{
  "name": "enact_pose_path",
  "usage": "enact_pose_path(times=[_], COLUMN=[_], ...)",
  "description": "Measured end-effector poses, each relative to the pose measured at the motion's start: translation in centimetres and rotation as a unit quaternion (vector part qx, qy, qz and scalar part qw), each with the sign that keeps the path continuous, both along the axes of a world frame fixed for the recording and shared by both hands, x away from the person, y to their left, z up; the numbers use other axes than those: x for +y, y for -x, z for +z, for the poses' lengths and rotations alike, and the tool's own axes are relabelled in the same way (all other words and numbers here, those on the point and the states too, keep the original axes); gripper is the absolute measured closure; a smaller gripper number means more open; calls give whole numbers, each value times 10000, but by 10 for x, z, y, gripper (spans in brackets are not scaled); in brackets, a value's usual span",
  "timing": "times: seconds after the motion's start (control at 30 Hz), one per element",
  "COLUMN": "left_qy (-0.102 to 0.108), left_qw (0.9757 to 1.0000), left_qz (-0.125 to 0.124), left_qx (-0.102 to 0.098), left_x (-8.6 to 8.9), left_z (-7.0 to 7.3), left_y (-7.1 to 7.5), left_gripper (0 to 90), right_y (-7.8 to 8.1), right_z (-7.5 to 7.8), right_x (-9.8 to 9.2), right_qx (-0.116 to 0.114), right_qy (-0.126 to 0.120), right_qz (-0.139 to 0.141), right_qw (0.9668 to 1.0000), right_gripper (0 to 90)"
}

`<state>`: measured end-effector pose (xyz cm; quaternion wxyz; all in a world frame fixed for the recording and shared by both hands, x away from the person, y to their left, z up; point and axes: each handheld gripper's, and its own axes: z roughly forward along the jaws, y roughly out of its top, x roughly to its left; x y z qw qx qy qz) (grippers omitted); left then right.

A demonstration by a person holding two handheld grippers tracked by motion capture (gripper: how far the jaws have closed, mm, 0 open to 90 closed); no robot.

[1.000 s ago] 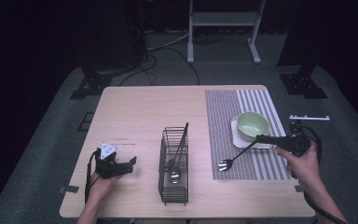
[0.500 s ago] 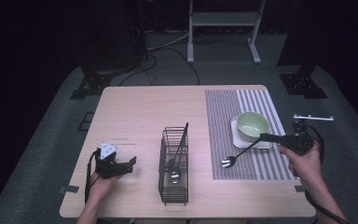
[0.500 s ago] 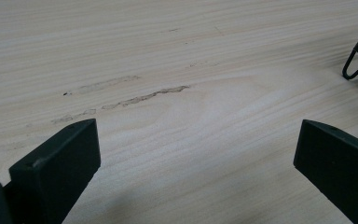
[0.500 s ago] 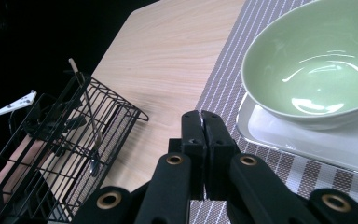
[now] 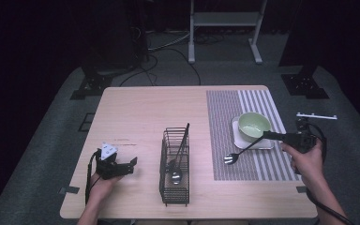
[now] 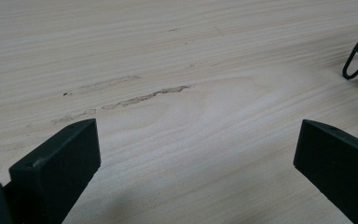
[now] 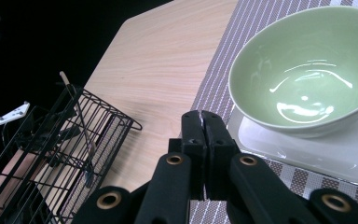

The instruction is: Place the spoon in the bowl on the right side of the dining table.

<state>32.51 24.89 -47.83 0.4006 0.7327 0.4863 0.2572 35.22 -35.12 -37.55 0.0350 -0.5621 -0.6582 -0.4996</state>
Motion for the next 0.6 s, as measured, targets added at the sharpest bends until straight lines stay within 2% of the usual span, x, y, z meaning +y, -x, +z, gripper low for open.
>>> enact_pose_path(times=[0.6], left_qy=[15], left_qw=[10000], left_qz=[5], left_qx=[-2], left_x=[0], left_z=[0], left_y=[0], left_gripper=[0], right_y=[-16], right_z=[4], right_x=[-2], right_qx=[31], right_qy=[62], right_qz=[-219], right_qw=[9997], right_gripper=[885])
